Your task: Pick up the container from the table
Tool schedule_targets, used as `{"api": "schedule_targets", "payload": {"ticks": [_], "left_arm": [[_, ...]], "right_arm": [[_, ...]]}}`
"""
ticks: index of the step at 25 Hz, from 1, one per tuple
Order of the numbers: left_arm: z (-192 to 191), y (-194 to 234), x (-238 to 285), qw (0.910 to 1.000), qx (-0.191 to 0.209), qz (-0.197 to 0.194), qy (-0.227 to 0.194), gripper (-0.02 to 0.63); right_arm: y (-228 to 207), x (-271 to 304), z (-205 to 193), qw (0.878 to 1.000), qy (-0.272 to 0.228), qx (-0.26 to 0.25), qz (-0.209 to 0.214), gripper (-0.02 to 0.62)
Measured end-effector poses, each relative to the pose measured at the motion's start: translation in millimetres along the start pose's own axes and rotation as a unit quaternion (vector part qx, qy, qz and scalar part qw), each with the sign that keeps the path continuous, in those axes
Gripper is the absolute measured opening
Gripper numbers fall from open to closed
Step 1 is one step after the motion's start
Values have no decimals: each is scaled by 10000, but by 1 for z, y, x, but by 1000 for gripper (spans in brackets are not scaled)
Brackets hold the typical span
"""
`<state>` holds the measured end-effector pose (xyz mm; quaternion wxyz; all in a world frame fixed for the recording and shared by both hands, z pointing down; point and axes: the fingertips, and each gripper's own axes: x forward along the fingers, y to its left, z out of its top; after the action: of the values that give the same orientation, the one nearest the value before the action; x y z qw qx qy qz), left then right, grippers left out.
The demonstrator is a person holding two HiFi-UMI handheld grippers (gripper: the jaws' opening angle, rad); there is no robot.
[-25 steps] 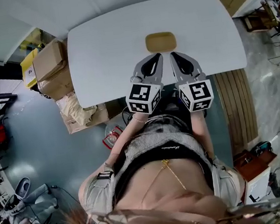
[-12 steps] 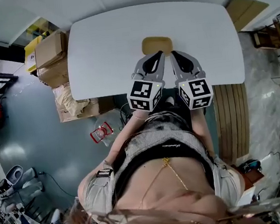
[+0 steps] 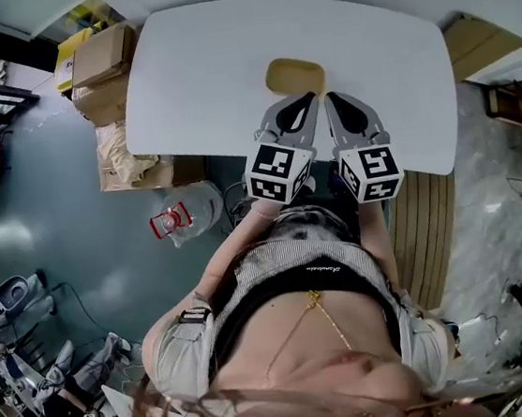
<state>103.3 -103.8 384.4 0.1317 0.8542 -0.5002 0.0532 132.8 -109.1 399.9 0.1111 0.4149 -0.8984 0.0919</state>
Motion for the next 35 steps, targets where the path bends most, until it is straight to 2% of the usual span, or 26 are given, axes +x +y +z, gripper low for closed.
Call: {"api": "schedule_targets", "payload": {"ticks": [7,21,29,35], "left_arm": [[-12,7,8,9998,1,104,146,2],[8,41,38,9992,-1,-400,79,2],[18,74,47,9975,-57,-704,77,2],[21,106,44,9969,-150,-773,84,2]], "right_arm": [[-10,8,-12,9999,17,168,34,26],[-35,35,-3,9975,38,291,-643,26],[-26,73,13,9968,44,206,-775,26],[-19,92,16,9947,132,193,-1001,26]]}}
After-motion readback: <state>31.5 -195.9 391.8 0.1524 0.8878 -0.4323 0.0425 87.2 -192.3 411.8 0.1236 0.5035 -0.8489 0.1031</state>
